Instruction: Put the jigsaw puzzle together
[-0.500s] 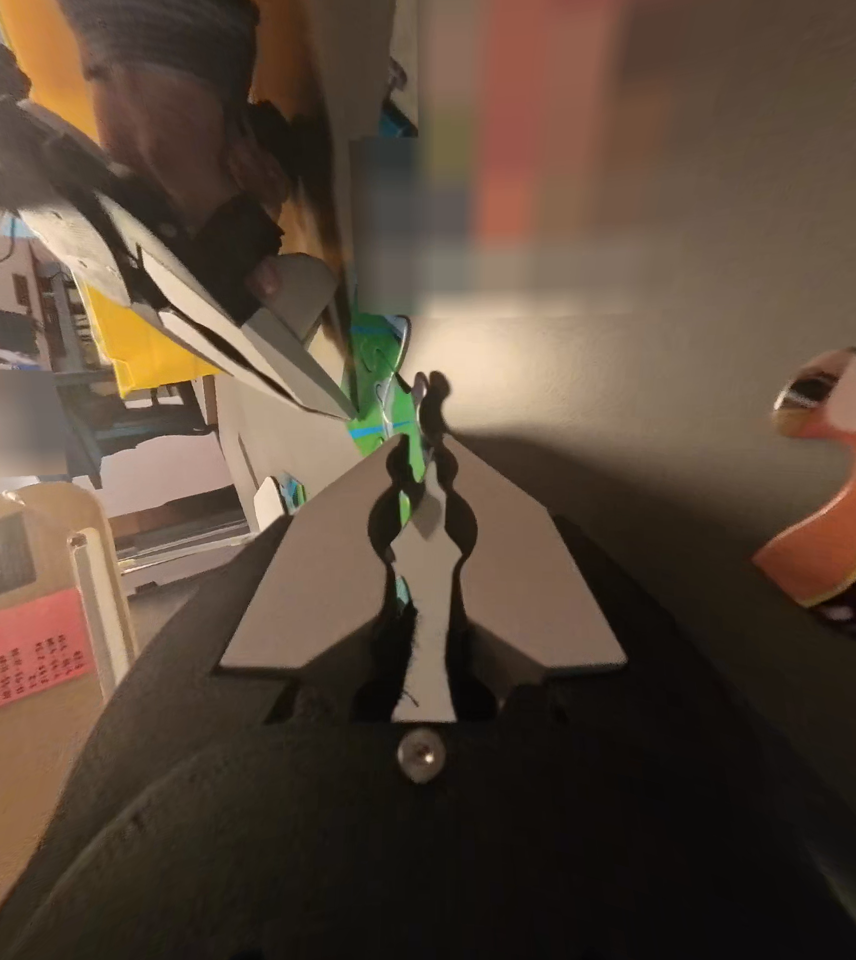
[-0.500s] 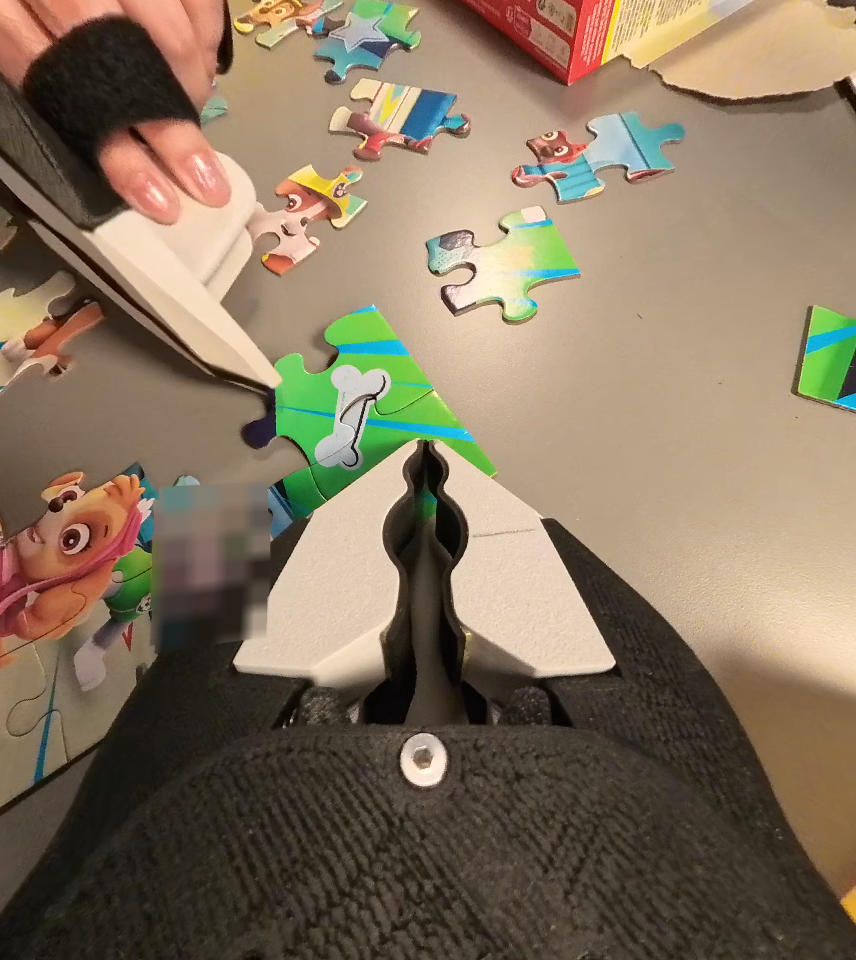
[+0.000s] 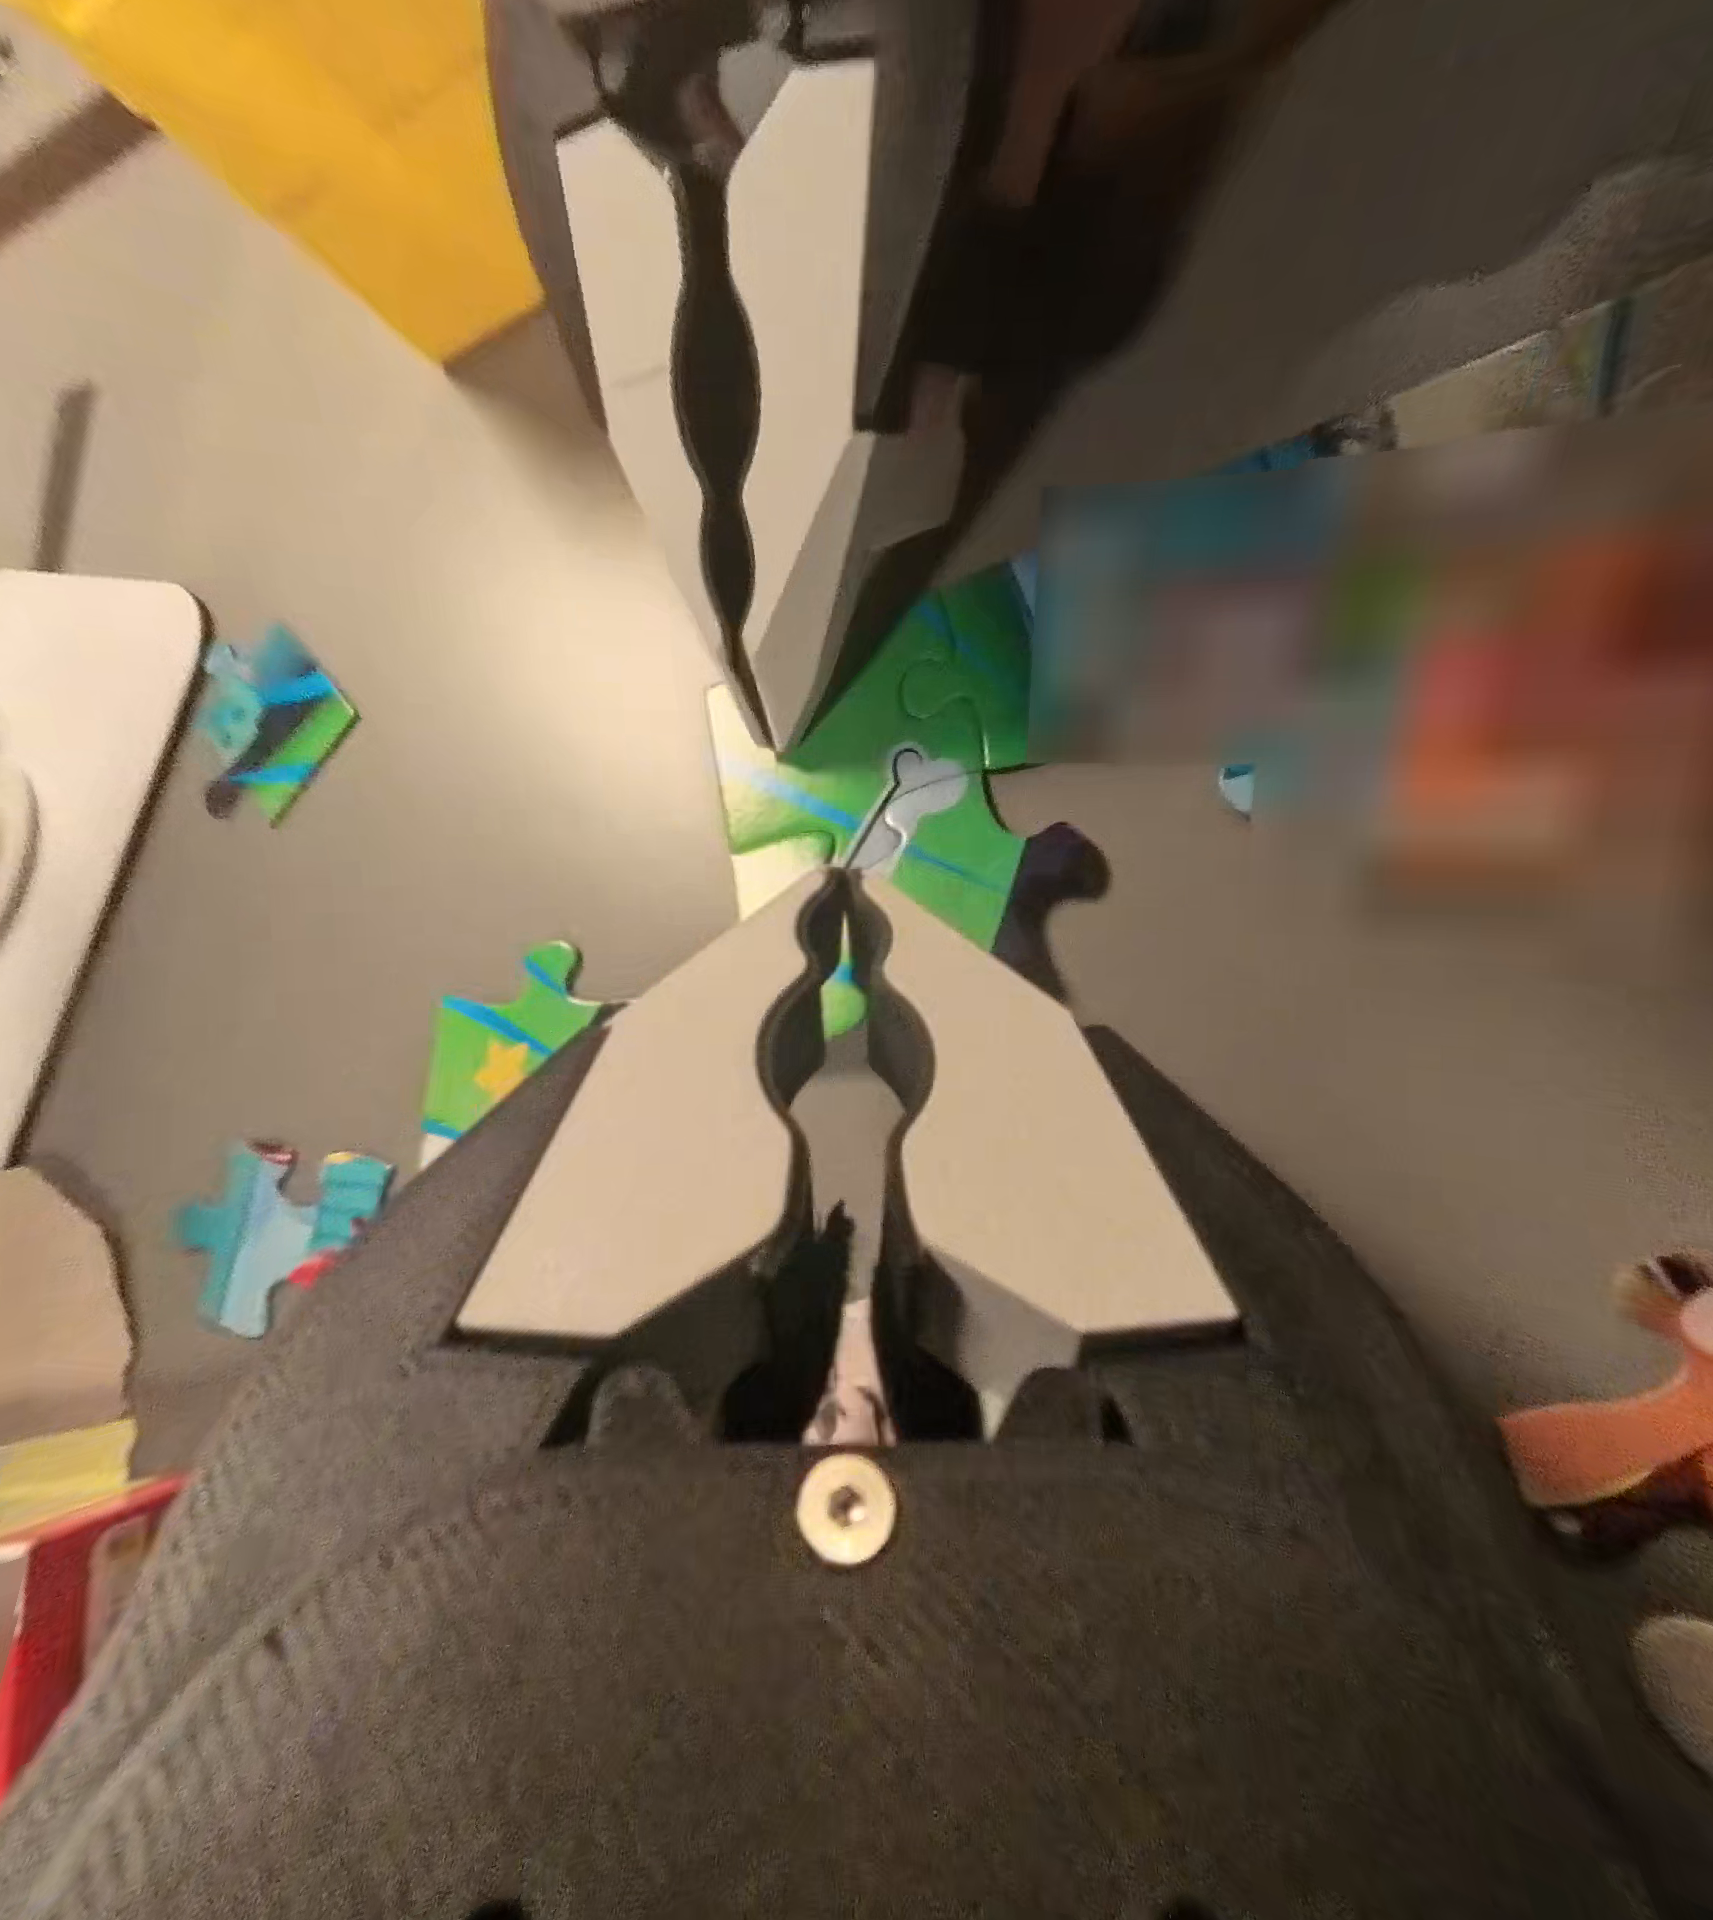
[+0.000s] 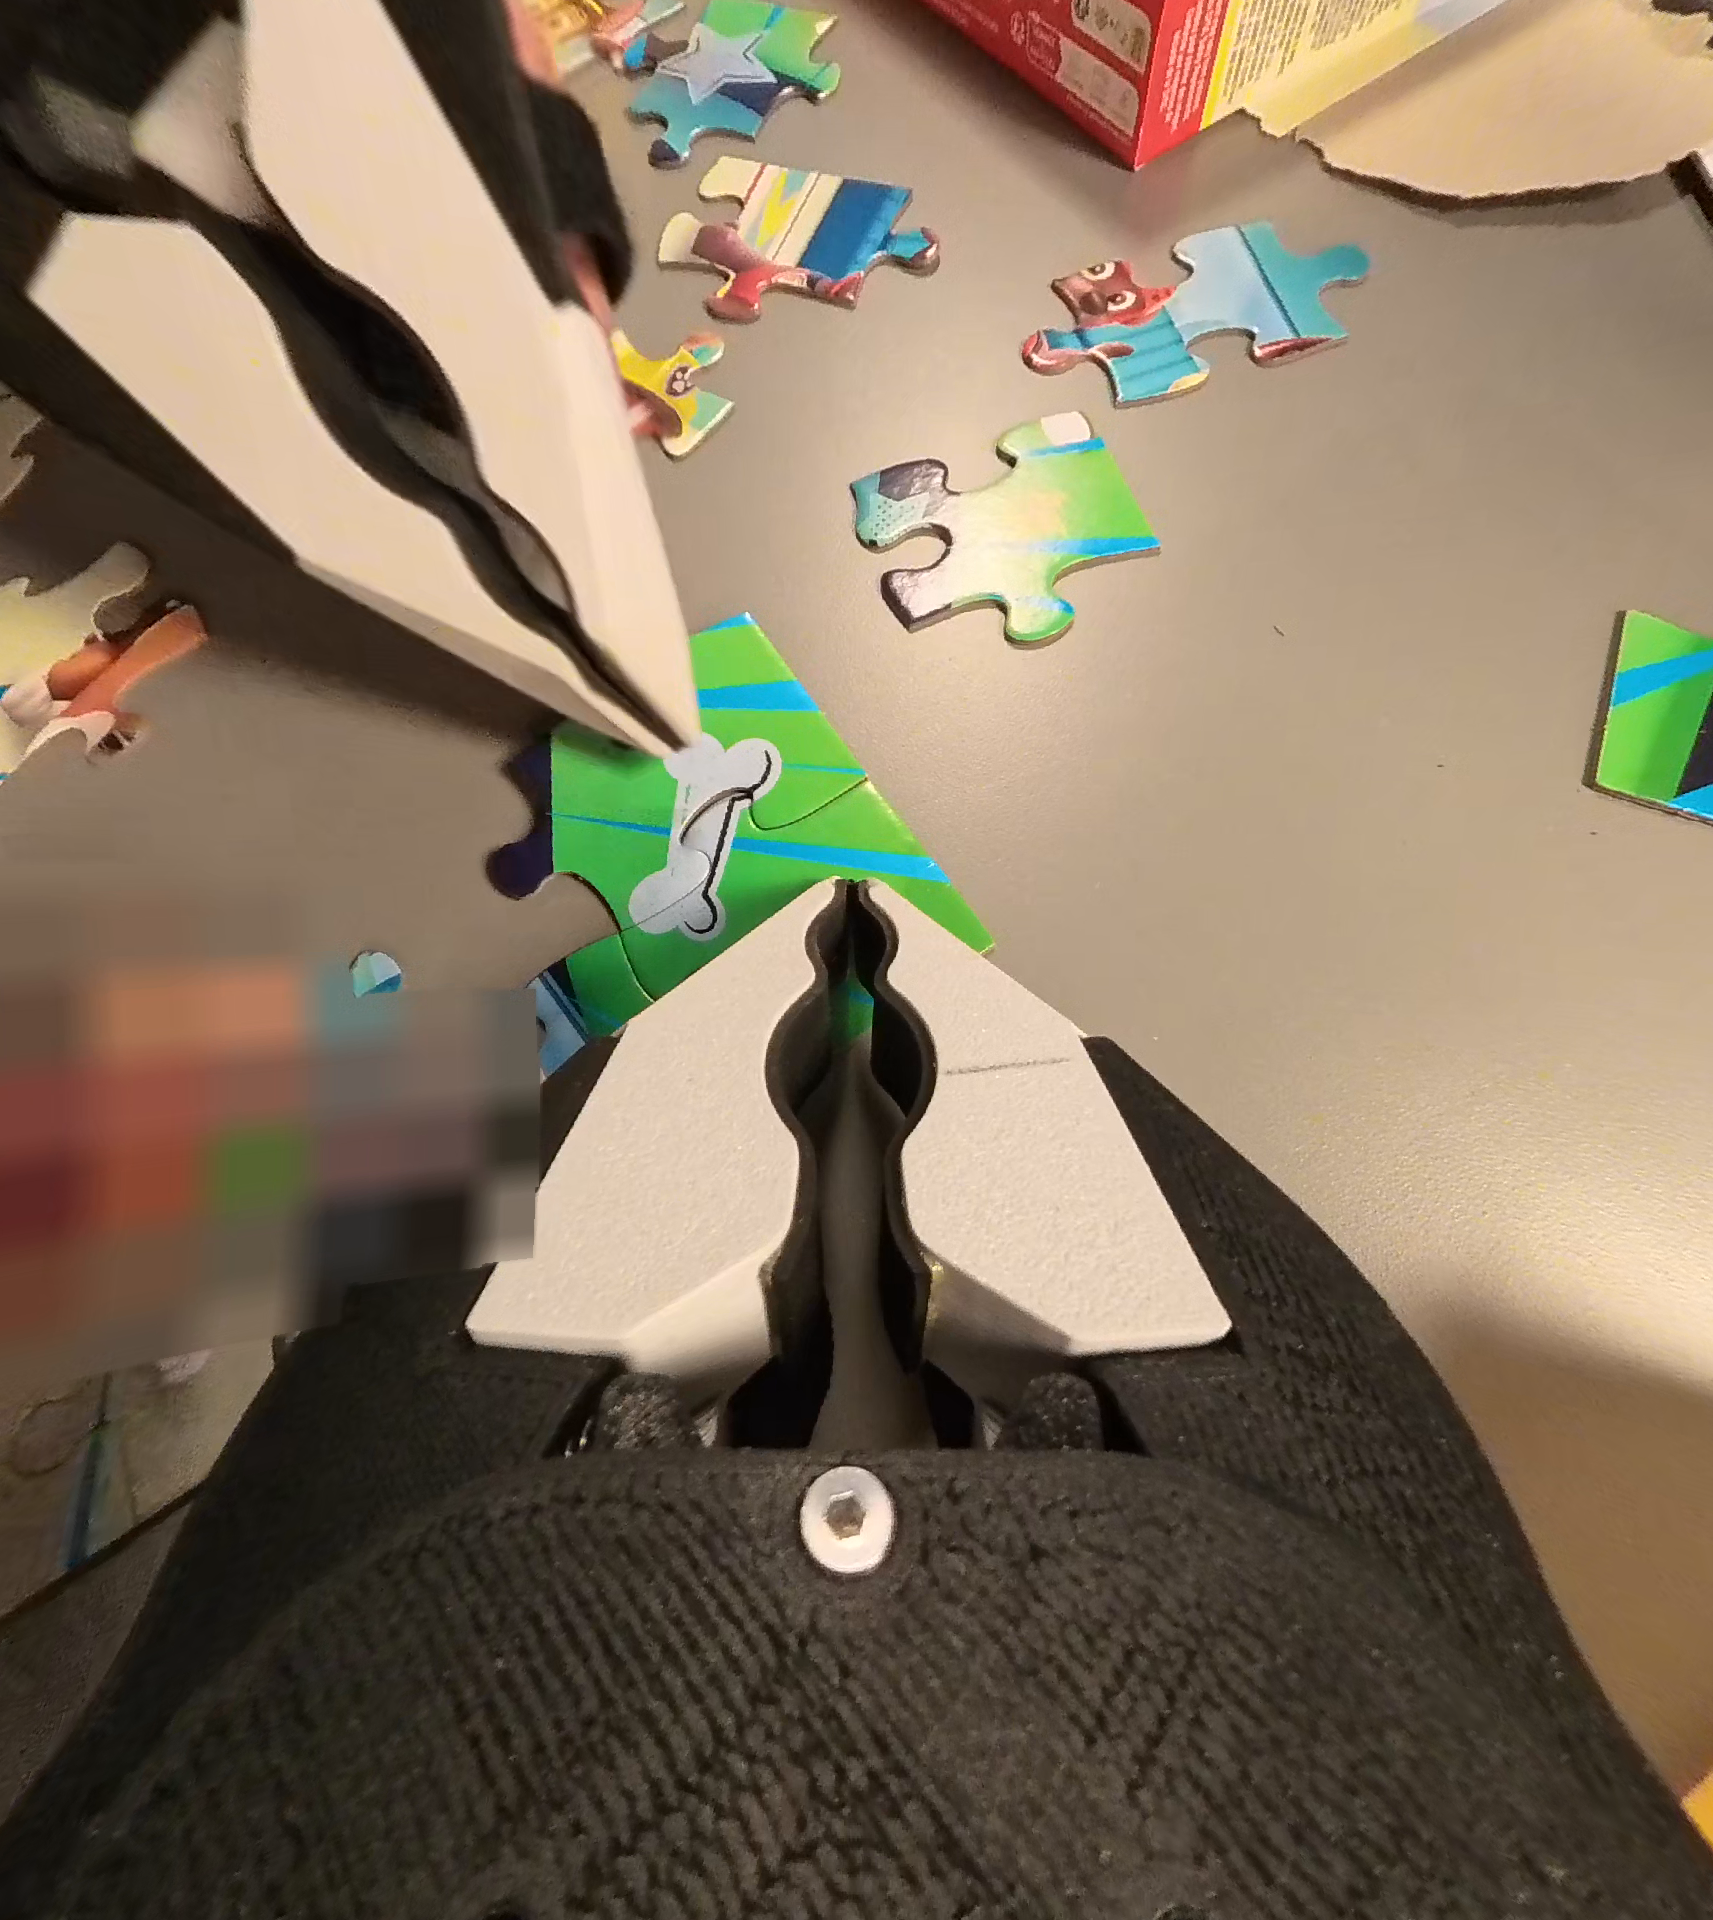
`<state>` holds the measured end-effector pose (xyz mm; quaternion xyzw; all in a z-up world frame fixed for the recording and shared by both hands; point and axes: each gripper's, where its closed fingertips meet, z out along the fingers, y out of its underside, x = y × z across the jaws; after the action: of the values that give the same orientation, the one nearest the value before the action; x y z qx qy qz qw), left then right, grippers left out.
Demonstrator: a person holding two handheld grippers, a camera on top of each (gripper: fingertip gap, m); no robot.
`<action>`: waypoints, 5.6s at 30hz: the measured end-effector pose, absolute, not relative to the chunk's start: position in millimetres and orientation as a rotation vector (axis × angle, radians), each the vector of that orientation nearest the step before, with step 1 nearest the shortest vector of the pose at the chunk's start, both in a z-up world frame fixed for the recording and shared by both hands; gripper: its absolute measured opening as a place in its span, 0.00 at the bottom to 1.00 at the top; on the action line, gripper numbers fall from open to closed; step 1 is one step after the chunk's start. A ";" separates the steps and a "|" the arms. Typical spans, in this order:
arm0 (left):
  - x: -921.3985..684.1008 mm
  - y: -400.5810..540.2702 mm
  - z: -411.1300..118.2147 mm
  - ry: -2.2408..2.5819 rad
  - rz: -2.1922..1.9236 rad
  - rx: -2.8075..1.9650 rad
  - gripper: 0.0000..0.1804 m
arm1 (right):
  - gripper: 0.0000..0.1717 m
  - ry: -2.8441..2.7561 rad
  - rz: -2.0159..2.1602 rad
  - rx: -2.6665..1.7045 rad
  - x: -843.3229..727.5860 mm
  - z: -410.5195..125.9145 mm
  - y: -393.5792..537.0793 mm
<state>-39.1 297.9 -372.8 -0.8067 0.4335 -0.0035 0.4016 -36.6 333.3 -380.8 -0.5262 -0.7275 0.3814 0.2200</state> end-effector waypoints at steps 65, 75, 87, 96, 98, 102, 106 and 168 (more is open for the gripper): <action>-190.4 148.5 -296.3 0.294 0.968 -1.738 0.00 | 0.00 -1.457 0.687 -0.862 -45.6 -300.5 369.5; -187.2 150.9 -302.7 0.281 0.904 -1.785 0.00 | 0.00 -1.461 0.703 -0.882 -46.5 -302.7 370.6; -85.7 237.4 -367.8 0.463 0.105 -2.212 0.00 | 0.00 -1.435 0.735 -0.928 -42.6 -302.3 377.9; -147.8 244.6 -382.9 0.286 0.340 -2.339 0.00 | 0.00 -1.448 0.734 -0.915 -43.6 -302.8 374.7; -174.6 240.4 -382.5 0.183 0.397 -2.337 0.00 | 0.00 -1.449 0.733 -0.915 -43.7 -302.9 374.6; -207.7 232.8 -379.8 0.016 0.377 -2.338 0.00 | 0.00 -1.450 0.734 -0.913 -44.7 -302.8 373.9; -166.5 264.0 -338.5 0.135 0.152 -2.119 0.00 | 0.00 -1.448 0.736 -0.914 -45.3 -302.7 374.3; -108.9 256.5 -384.0 1.063 -0.191 -2.442 0.33 | 0.00 -1.516 0.772 -0.894 -46.7 -309.6 365.2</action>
<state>-108.9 256.5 -384.0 -0.8892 0.3870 -0.0697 0.2338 -46.7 365.2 -309.6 -0.3812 -0.6466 0.3295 0.5728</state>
